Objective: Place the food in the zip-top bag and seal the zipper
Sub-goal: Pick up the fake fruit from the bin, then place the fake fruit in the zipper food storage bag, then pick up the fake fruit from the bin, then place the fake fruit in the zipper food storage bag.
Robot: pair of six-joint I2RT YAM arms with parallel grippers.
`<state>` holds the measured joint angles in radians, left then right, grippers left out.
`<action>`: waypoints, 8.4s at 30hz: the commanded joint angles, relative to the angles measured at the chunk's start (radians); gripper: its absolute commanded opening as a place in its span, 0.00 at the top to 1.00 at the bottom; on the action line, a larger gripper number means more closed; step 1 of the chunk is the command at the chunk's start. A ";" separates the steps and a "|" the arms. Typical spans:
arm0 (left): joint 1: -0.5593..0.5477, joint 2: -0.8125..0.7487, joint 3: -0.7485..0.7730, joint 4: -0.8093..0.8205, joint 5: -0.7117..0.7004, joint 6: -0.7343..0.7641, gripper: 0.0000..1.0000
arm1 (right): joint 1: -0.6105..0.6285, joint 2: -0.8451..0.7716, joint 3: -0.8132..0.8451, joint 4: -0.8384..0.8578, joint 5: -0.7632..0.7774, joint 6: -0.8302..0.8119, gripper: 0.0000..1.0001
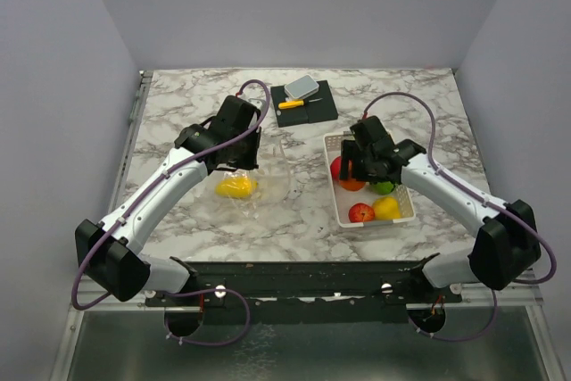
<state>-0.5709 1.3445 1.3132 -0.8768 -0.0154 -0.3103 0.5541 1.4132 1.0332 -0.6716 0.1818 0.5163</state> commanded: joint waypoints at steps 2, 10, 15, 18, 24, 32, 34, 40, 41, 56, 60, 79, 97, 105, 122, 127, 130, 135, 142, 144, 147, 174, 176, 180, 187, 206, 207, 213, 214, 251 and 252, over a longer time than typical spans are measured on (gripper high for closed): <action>-0.004 -0.016 0.001 0.009 0.015 -0.003 1.00 | -0.006 -0.077 0.089 -0.049 -0.050 -0.047 0.55; -0.004 -0.013 0.001 0.012 0.014 -0.002 1.00 | 0.010 -0.167 0.162 0.018 -0.259 -0.078 0.57; -0.004 -0.015 0.001 0.014 0.015 -0.003 1.00 | 0.050 -0.166 0.210 0.032 -0.306 -0.085 0.58; -0.004 -0.015 0.001 0.014 0.014 -0.004 1.00 | 0.091 -0.154 0.231 0.042 -0.306 -0.091 0.58; -0.004 -0.015 0.001 0.014 0.015 -0.002 1.00 | 0.216 -0.108 0.291 0.076 -0.271 -0.093 0.58; -0.004 -0.015 0.006 0.013 0.014 -0.002 1.00 | 0.301 -0.016 0.377 0.096 -0.260 -0.076 0.58; -0.004 -0.015 0.006 0.013 0.014 -0.003 1.00 | 0.316 0.007 0.394 0.100 -0.261 -0.071 0.58; -0.004 -0.020 0.013 0.009 0.015 -0.004 1.00 | 0.347 0.070 0.424 0.120 -0.252 -0.052 0.58; -0.004 -0.021 0.014 0.008 0.032 -0.003 1.00 | 0.352 0.081 0.428 0.126 -0.255 -0.051 0.58; -0.004 -0.044 0.009 -0.002 0.040 -0.005 1.00 | 0.386 0.248 0.455 0.184 -0.209 -0.027 0.55; -0.004 -0.051 0.006 -0.002 0.042 -0.006 1.00 | 0.386 0.285 0.467 0.175 -0.186 -0.008 0.50; -0.004 -0.055 -0.002 -0.005 0.033 -0.005 1.00 | 0.386 0.272 0.459 0.148 -0.122 0.011 0.08; -0.004 -0.035 -0.011 0.006 0.031 -0.008 1.00 | 0.385 0.095 0.428 0.020 0.034 0.011 0.09; -0.004 -0.029 -0.014 0.007 0.027 -0.005 1.00 | 0.370 0.019 0.393 -0.055 0.138 0.014 0.10; -0.004 -0.031 -0.023 0.006 0.032 -0.002 1.00 | 0.146 -0.099 0.223 -0.109 0.116 0.027 0.11; -0.004 -0.034 -0.023 0.006 0.031 -0.002 1.00 | 0.090 -0.075 0.188 -0.108 0.114 0.054 0.12; -0.005 -0.034 -0.025 0.006 0.031 -0.001 1.00 | 0.062 -0.054 0.167 -0.094 0.116 0.072 0.12; -0.004 -0.037 -0.029 0.007 0.031 -0.001 1.00 | 0.008 -0.005 0.144 -0.050 0.077 0.092 0.12; -0.004 -0.035 -0.032 0.008 0.028 0.002 1.00 | -0.041 0.072 0.144 -0.009 0.041 0.117 0.11; -0.004 -0.035 -0.034 0.010 0.028 0.004 1.00 | -0.047 0.093 0.147 0.006 0.030 0.126 0.10; -0.004 -0.033 -0.034 0.010 0.028 0.006 1.00 | -0.059 0.119 0.145 0.029 0.014 0.147 0.10; -0.004 -0.022 -0.046 0.018 0.033 0.021 1.00 | -0.100 0.288 0.117 0.135 -0.036 0.326 0.06; -0.005 -0.022 -0.048 0.021 0.034 0.020 1.00 | -0.100 0.293 0.110 0.141 -0.043 0.327 0.07; -0.004 -0.020 -0.048 0.021 0.032 0.023 1.00 | -0.101 0.295 0.089 0.154 -0.056 0.329 0.10; -0.004 -0.019 -0.049 0.022 0.034 0.021 1.00 | -0.102 0.279 0.066 0.159 -0.052 0.324 0.26; -0.005 -0.020 -0.039 0.022 0.035 0.019 1.00 | -0.100 0.058 0.075 0.092 -0.054 0.191 0.58; -0.004 -0.019 -0.039 0.021 0.036 0.019 1.00 | -0.100 0.043 0.073 0.098 -0.064 0.179 0.59; -0.004 -0.022 -0.034 0.021 0.036 0.017 1.00 | -0.072 -0.043 0.081 0.139 -0.146 0.104 0.62; -0.004 -0.021 -0.034 0.021 0.034 0.017 1.00 | -0.059 -0.056 0.090 0.139 -0.150 0.095 0.62; -0.004 -0.030 -0.030 0.021 0.042 0.007 1.00 | 0.411 0.215 0.370 0.187 -0.118 0.083 0.48; -0.004 -0.030 -0.029 0.021 0.043 0.005 1.00 | 0.415 0.225 0.378 0.187 -0.117 0.085 0.45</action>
<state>-0.5716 1.3205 1.2713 -0.8616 0.0109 -0.2985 0.9504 1.6077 1.3594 -0.5056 0.0654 0.5835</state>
